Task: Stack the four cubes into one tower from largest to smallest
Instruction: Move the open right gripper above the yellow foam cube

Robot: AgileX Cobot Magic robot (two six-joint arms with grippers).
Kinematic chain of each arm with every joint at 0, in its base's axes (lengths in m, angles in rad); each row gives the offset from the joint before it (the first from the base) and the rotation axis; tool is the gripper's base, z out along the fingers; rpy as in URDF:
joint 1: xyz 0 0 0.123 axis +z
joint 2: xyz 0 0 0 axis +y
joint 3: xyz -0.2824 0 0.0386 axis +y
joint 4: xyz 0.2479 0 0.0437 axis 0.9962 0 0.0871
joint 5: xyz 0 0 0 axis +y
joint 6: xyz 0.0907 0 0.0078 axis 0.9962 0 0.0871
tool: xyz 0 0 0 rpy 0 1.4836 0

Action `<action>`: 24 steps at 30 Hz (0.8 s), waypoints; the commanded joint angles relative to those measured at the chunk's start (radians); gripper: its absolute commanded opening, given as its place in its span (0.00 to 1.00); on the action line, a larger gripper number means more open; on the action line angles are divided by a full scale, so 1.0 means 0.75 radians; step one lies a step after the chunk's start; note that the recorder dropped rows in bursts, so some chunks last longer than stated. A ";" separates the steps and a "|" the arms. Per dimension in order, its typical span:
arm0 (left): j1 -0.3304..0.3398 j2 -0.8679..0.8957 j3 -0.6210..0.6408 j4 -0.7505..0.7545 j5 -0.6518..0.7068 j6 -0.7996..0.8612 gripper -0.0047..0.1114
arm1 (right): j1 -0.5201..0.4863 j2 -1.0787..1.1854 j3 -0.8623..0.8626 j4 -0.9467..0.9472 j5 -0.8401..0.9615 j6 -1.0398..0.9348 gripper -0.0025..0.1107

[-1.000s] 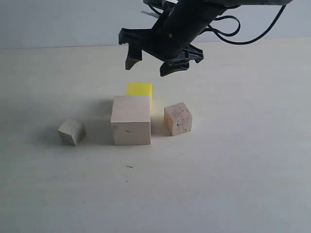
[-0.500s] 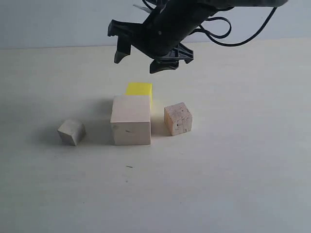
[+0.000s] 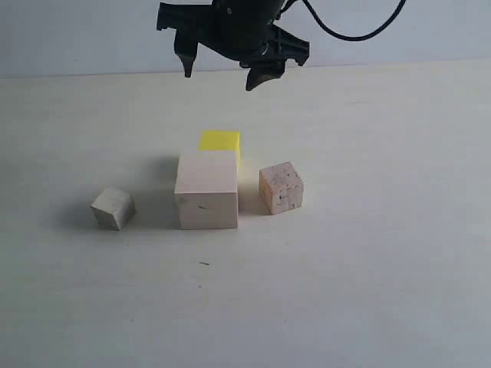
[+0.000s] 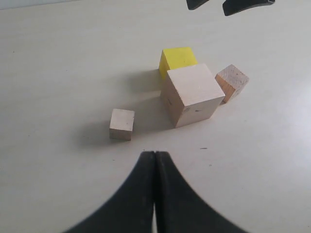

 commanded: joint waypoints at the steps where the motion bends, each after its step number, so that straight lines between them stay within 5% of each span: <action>1: 0.002 -0.009 0.003 -0.008 -0.023 0.005 0.04 | 0.030 0.097 -0.104 -0.021 0.095 0.038 0.69; 24: 0.002 -0.009 0.003 -0.008 -0.003 0.003 0.04 | 0.054 0.452 -0.484 -0.169 0.322 0.130 0.69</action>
